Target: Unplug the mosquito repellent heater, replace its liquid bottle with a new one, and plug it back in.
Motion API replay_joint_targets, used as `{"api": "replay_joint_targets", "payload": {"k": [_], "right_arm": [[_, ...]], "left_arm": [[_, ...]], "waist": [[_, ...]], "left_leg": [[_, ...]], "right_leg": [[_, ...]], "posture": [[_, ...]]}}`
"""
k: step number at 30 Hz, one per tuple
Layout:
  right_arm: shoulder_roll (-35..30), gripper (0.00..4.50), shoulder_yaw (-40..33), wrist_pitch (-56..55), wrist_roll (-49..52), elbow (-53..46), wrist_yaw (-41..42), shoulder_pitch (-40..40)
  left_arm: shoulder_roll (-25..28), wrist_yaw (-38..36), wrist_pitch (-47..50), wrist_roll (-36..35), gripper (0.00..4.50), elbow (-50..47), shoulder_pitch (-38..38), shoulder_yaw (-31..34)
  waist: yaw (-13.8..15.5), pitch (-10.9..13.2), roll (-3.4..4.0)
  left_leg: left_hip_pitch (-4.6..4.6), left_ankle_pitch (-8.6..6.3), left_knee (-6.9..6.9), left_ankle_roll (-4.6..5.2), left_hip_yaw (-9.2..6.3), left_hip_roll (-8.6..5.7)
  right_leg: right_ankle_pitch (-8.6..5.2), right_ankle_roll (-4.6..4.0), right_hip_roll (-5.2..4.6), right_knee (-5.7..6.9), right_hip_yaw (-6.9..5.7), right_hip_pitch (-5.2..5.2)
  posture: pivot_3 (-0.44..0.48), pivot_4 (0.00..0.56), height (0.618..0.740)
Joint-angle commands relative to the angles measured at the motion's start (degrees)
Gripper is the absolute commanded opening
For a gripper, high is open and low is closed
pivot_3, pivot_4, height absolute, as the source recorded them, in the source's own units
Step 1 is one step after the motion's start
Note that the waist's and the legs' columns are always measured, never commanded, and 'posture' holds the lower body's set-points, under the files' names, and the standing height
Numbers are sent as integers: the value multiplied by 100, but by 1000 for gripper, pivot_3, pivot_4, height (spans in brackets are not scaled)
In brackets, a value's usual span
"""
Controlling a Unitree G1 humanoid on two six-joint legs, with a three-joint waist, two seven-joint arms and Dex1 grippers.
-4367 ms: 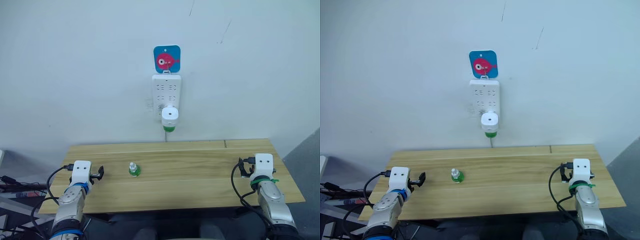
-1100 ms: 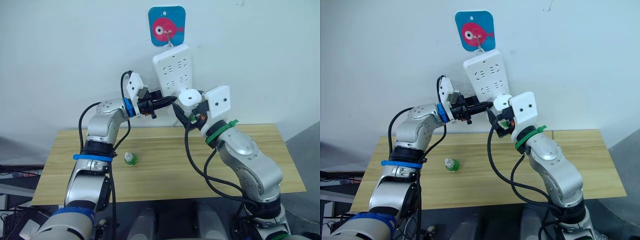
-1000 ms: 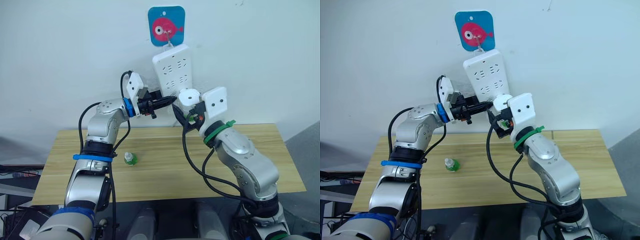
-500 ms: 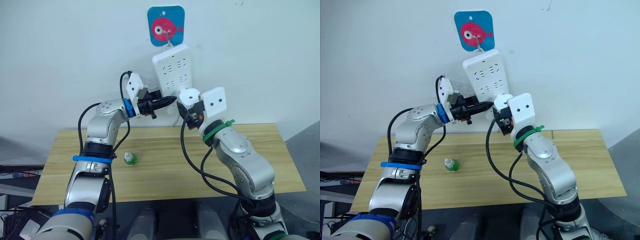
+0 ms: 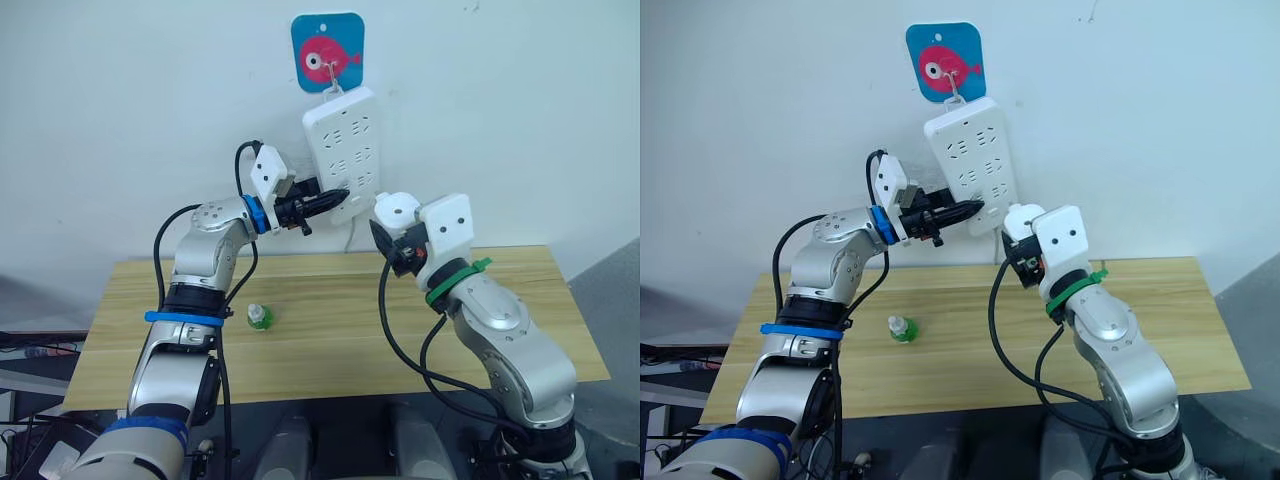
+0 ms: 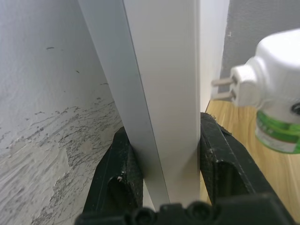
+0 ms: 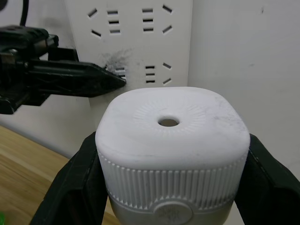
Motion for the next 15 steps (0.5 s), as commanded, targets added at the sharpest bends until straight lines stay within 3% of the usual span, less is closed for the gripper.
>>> {"api": "replay_joint_targets", "payload": {"k": [1, 11, 15], "right_arm": [[156, 3007, -270, -103, 118, -268, 4, 21], [135, 3007, -1209, -716, 507, 486, 461, 333], [330, 3007, -1582, -744, 802, 733, 432, 369]], "left_arm": [[53, 195, -99, 19, 1312, -68, 47, 161], [240, 598, 299, -34, 4334, -1274, 1204, 186], [216, 1095, 683, -40, 4468, -2037, 1915, 248]], "waist": [[-4, 0, 0], [-6, 0, 1], [1, 0, 1]], "left_leg": [[-1, 0, 0, 0, 1, -1], [-5, 0, -10, 0, 0, 0], [-4, 0, -11, 0, 0, 2]], "right_leg": [[0, 0, 0, 0, 2, -1], [1, -1, 0, -14, 1, -7], [1, -1, 0, -14, 3, -6]], "posture": [[4, 240, 740], [16, 230, 740], [22, 227, 740]]}}
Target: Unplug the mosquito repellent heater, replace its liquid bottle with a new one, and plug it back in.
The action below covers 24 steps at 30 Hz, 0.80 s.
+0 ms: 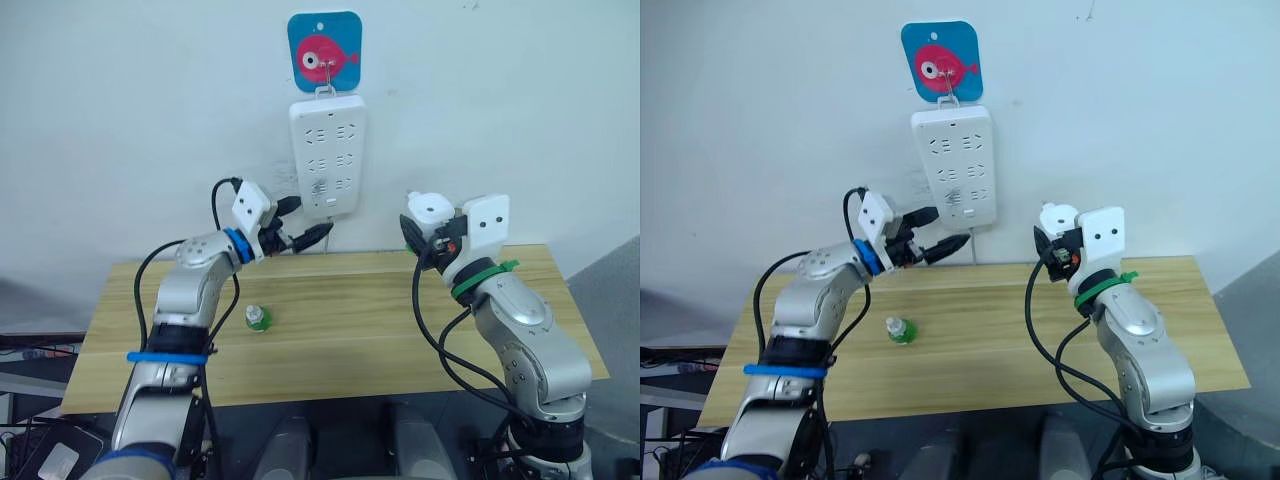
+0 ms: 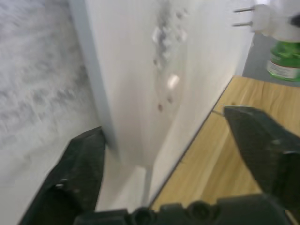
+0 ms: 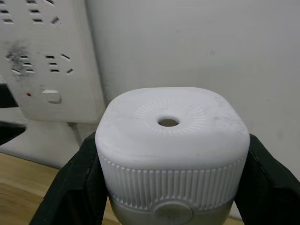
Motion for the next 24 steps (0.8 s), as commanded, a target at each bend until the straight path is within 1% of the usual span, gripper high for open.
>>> {"api": "replay_joint_targets", "payload": {"k": [1, 4, 6, 10, 14, 17, 20, 24], "right_arm": [[246, 3007, -460, -41, 443, -41, -48, -42], [686, 3007, -987, 370, 1128, 2, -190, -23], [841, 3007, -1251, 584, 1429, 5, -285, -25], [1365, 3007, -1992, 1278, 2610, 103, -716, -191], [1701, 3007, -2575, 1701, 3847, 357, -1304, -432], [1953, 3007, -2876, 1713, 5237, 610, -2068, -537], [1856, 3007, -2783, 1490, 6213, 696, -2731, -519], [1684, 3007, -2430, 1116, 7053, 626, -3319, -408]], "left_arm": [[4, 467, 355, -51, 4468, -913, 573, 74], [12, 723, 644, -174, 4468, -1813, 1352, 98], [11, 874, 739, -220, 4468, -2175, 1639, 138], [15, 618, 931, -680, 4468, -2974, 2016, -37], [-137, 548, 1011, -771, 4468, -3207, 1902, -542], [-456, 614, 921, -754, 4468, -3081, 1596, -877], [-712, 692, 792, -669, 4468, -2911, 1326, -1056], [-1018, 840, 547, -460, 4468, -2668, 1115, -1290]], "waist": [[4, 0, 0], [-7, 1, 5], [6, 3, 9], [59, 6, 13], [70, 12, 25], [67, 15, 30], [28, 18, 36], [-6, 19, 39]], "left_leg": [[1, 0, 0, 0, 1, 1], [2, 0, -3, 0, 3, 4], [1, 0, -6, 0, -1, 8], [1, 0, -2, 0, -1, 7], [2, 0, -1, 0, 2, 5], [2, 0, -2, 0, 4, 4], [2, 0, -2, 0, 7, 6], [3, 0, -2, 1, 16, 6]], "right_leg": [[0, 0, 0, 1, 3, 0], [0, 0, 0, 1, 6, -1], [0, -1, 0, 0, 5, -3], [3, -5, -1, 1, 4, 2], [3, -6, -1, 2, 7, 4], [3, -6, 0, 1, 6, 3], [3, -6, 0, 3, 7, 3], [3, -6, 0, 4, 10, 2]], "posture": [[23, 227, 740], [23, 227, 740], [27, 226, 740], [39, 226, 740], [41, 228, 740], [41, 232, 740], [40, 233, 740], [32, 233, 740]]}}
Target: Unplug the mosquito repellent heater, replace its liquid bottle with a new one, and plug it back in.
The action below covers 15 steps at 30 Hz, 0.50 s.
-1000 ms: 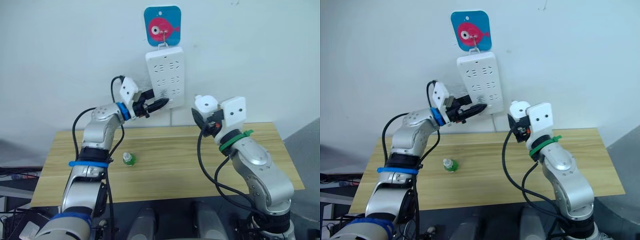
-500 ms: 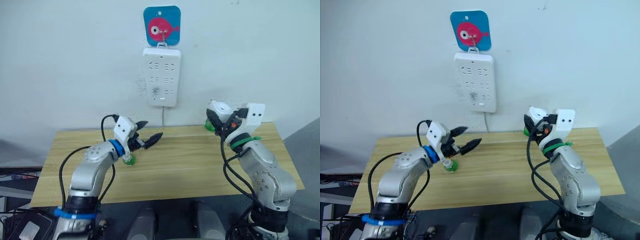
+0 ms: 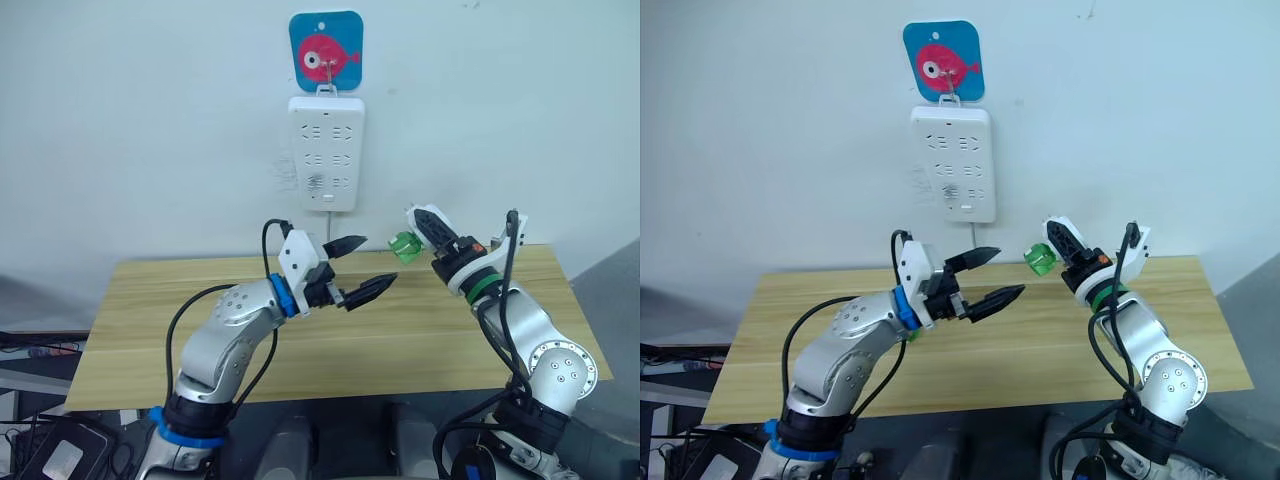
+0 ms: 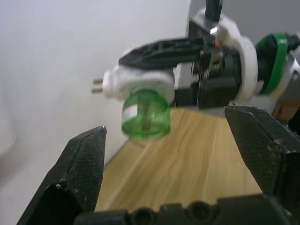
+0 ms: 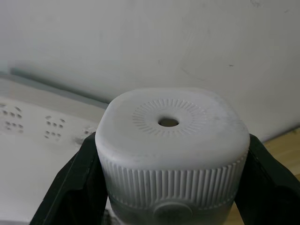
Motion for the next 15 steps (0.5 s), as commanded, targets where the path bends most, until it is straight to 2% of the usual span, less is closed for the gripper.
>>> {"api": "replay_joint_targets", "payload": {"k": [1, 6, 8, 15], "right_arm": [[-38, 3007, 381, -420, 881, -282, -413, 62], [-212, 3007, 915, -969, 1448, -499, -808, 250], [-340, 3007, 1089, -1168, 1551, -531, -883, 316], [-752, 3007, 1487, -1756, 1785, -532, -1006, 414]], "left_arm": [[-215, 142, -329, 194, 4468, 146, -111, -192], [-544, 406, -613, 409, 4468, 399, -226, -267], [-605, 443, -658, 449, 4468, 445, -250, -274], [-700, 489, -741, 432, 4468, 519, -284, -265]], "waist": [[-12, 0, 1], [-5, 0, 1], [-7, 0, 1], [-9, 0, 1]], "left_leg": [[1, 0, -2, 0, 2, 0], [-1, 0, -1, 0, 14, 0], [-2, 0, 0, 1, 15, -1], [-2, 0, 1, 1, 25, 0]], "right_leg": [[0, 0, 0, 0, 1, 0], [0, 0, 1, 0, 1, -2], [0, 0, 1, -2, 2, -1], [0, 1, 1, -2, 1, 0]], "posture": [[32, 233, 740], [32, 233, 740], [8, 236, 740], [5, 238, 740]]}}
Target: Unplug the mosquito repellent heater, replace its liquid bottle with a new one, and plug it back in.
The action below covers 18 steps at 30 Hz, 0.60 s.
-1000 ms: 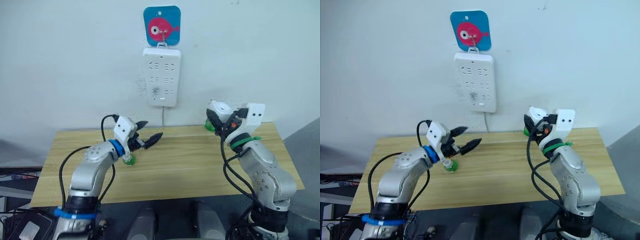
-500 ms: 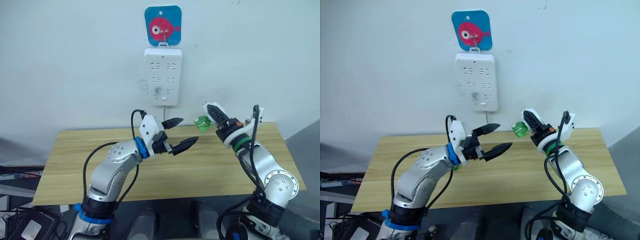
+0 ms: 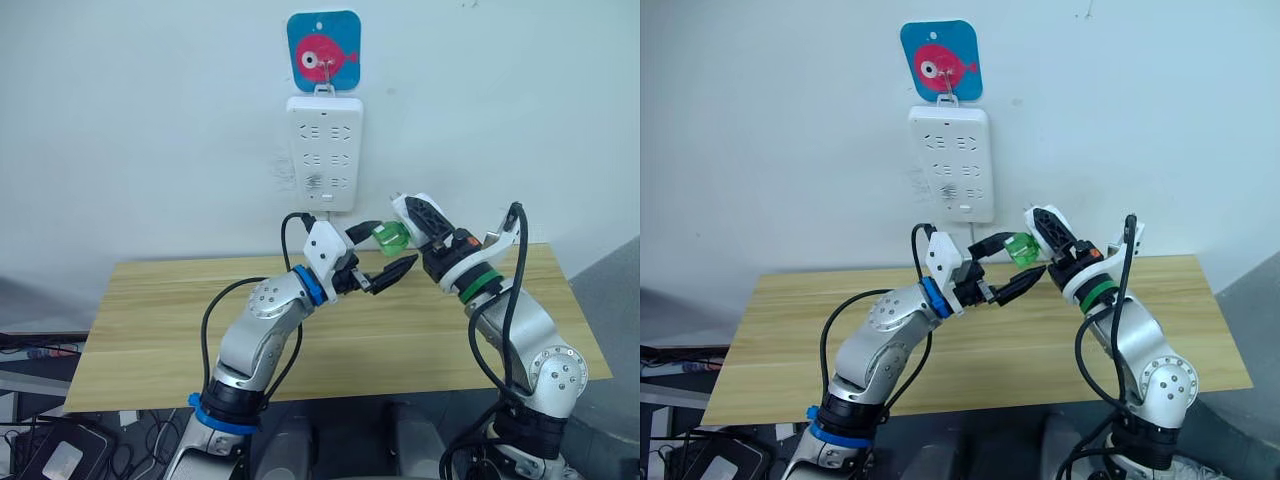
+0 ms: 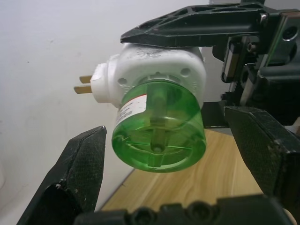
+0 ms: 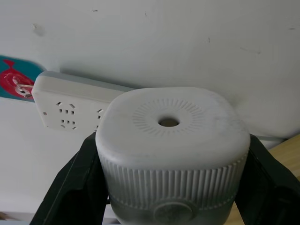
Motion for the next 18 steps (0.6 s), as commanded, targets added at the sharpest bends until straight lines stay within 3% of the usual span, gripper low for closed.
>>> {"api": "replay_joint_targets", "payload": {"k": [1, 8, 14, 18], "right_arm": [[-148, 3007, 195, -325, 247, -257, -1, -7], [-455, 3007, 470, -689, 393, -242, 35, 34], [-670, 3007, 649, -825, 481, -263, 108, 104], [-989, 4432, 748, -720, 704, -248, 297, 208]], "left_arm": [[-23, -22, -110, -33, 4288, -96, -61, -3], [-27, -55, -102, -81, 2382, -20, -91, 22], [-55, -39, -123, -81, 2294, 15, -98, 22], [77, -213, -186, -32, 2294, 60, -156, -19]], "waist": [[-1, 0, 0], [0, 0, 0], [1, 0, -1], [1, 0, -1]], "left_leg": [[0, 0, 0, 0, 3, 0], [0, 0, 0, 1, 9, 0], [0, 0, 0, 1, 9, 1], [0, 0, 0, 1, 11, 1]], "right_leg": [[0, 0, 0, -1, 0, 0], [0, 0, 0, -1, -1, 1], [0, 0, 0, -2, -1, 1], [0, 0, 0, -3, 0, 2]], "posture": [[4, 240, 740], [4, 240, 740], [0, 242, 740], [-4, 245, 740]]}}
